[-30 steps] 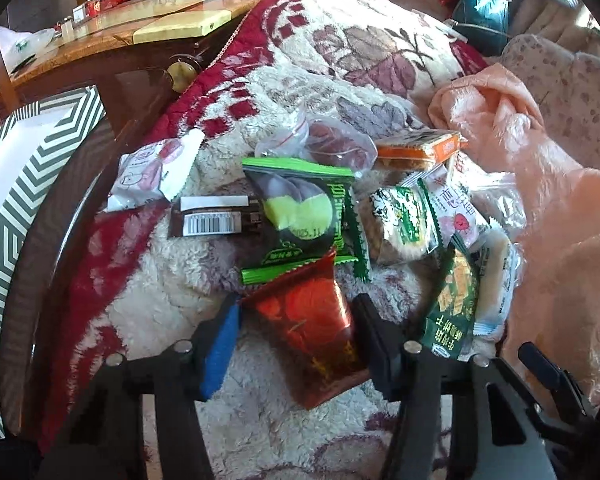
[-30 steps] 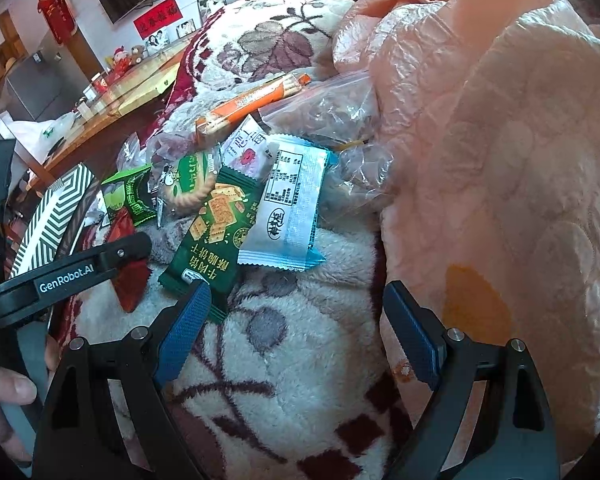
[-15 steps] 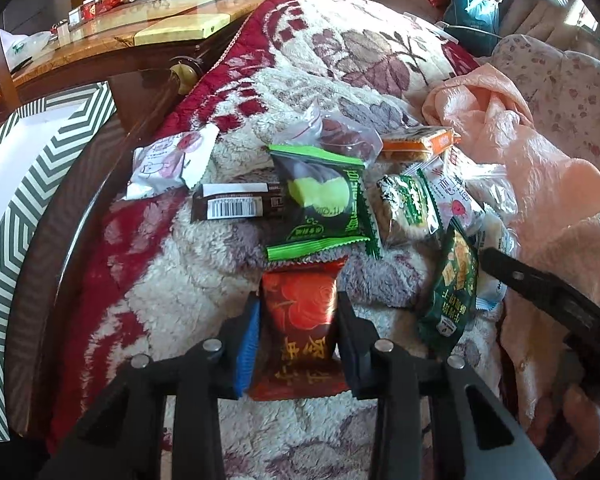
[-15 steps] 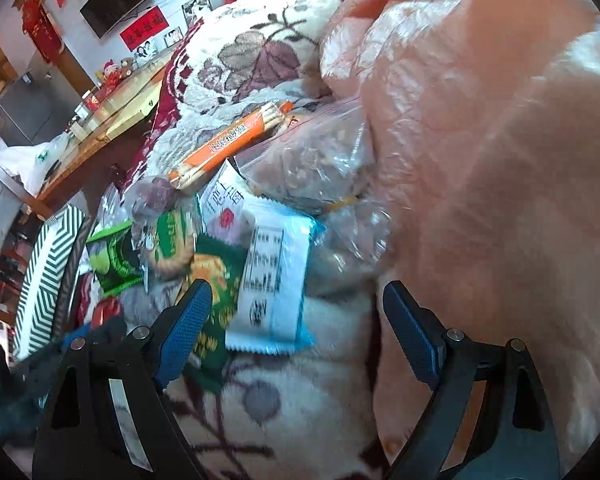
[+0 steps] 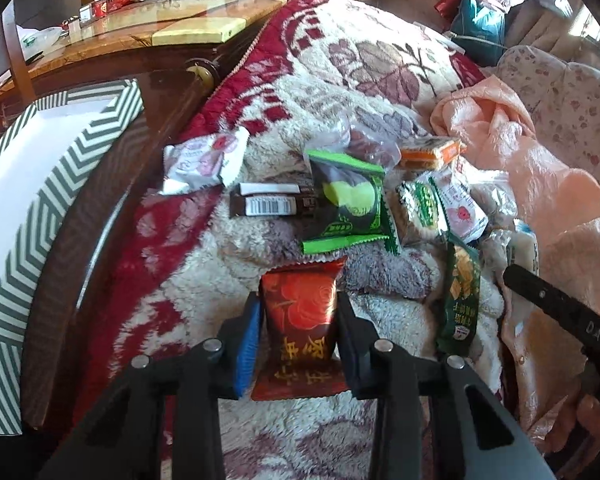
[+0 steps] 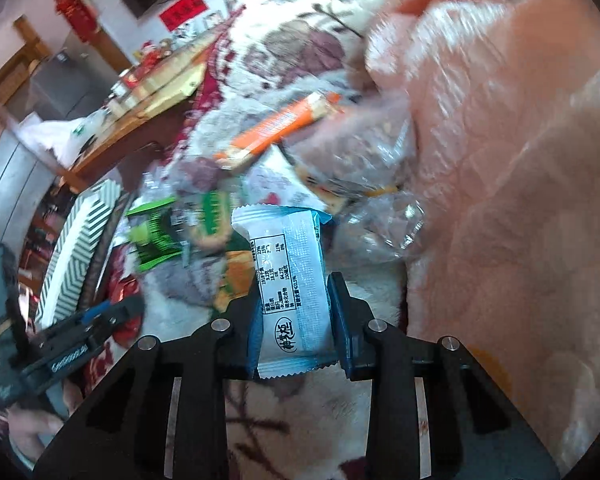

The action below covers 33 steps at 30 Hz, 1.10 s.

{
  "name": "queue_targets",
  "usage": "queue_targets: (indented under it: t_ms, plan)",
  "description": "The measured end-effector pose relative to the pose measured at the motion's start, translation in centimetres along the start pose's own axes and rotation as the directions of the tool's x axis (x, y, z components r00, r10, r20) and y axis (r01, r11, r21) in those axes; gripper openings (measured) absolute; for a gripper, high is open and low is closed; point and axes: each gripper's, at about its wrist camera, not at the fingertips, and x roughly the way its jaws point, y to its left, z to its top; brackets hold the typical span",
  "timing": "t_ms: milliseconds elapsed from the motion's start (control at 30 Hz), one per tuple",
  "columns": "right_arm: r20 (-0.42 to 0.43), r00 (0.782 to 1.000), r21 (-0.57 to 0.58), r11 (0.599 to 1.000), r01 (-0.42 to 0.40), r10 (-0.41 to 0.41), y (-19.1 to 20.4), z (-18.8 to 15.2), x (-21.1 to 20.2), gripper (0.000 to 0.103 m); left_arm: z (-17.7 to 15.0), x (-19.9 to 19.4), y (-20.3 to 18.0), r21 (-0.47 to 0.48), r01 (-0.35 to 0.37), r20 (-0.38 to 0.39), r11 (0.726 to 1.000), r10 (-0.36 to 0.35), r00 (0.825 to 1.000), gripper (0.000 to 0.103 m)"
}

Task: Organize snacks
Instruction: 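Carry both packets over the white striped box and open both tools to drop them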

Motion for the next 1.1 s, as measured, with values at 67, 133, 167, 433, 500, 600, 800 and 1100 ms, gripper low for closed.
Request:
queue_targets:
  t_ms: [67, 133, 167, 433, 500, 600, 800, 1100]
  plan:
    - [-0.004, 1.000, -0.016, 1.000, -0.016, 0.016, 0.7, 0.0, -0.3, 0.029, 0.1, -0.7, 0.2, -0.001, -0.003, 0.014, 1.000, 0.003, 1.000, 0.037]
    - [-0.010, 1.000, -0.035, 0.999, -0.028, 0.028, 1.7, -0.1, -0.4, 0.029, 0.3, -1.5, 0.5, 0.006, -0.018, 0.031, 1.000, 0.018, 0.999, 0.037]
    - [-0.012, 0.999, -0.045, 0.998, -0.033, 0.033, 2.2, -0.1, -0.4, 0.029, 0.4, -1.7, 0.6, 0.010, -0.027, 0.037, 1.000, 0.027, 0.999, 0.037]
    - [-0.042, 0.997, -0.137, 0.988, -0.069, 0.064, 6.8, -0.2, 0.6, 0.029, 1.1, -3.8, 3.2, -0.007, -0.095, 0.076, 0.995, 0.095, 0.993, 0.037]
    - [-0.051, 0.996, -0.158, 0.984, -0.082, 0.075, 8.1, -0.2, 0.9, 0.029, 1.2, -4.3, 4.1, -0.020, -0.114, 0.085, 0.993, 0.115, 0.990, 0.037]
    - [-0.064, 0.994, -0.192, 0.976, -0.099, 0.088, 10.0, -0.2, 1.5, 0.029, 1.3, -4.7, 5.5, -0.035, -0.134, 0.088, 0.990, 0.136, 0.987, 0.037]
    - [-0.096, 0.989, -0.248, 0.959, -0.136, 0.115, 13.9, -0.2, 2.7, 0.029, 1.4, -5.5, 7.9, -0.064, -0.161, 0.092, 0.985, 0.166, 0.982, 0.037]
    - [-0.145, 0.978, -0.322, 0.928, -0.189, 0.149, 19.5, 0.2, 4.8, 0.029, 2.5, -6.9, 12.2, -0.137, -0.198, 0.112, 0.971, 0.213, 0.970, 0.037]
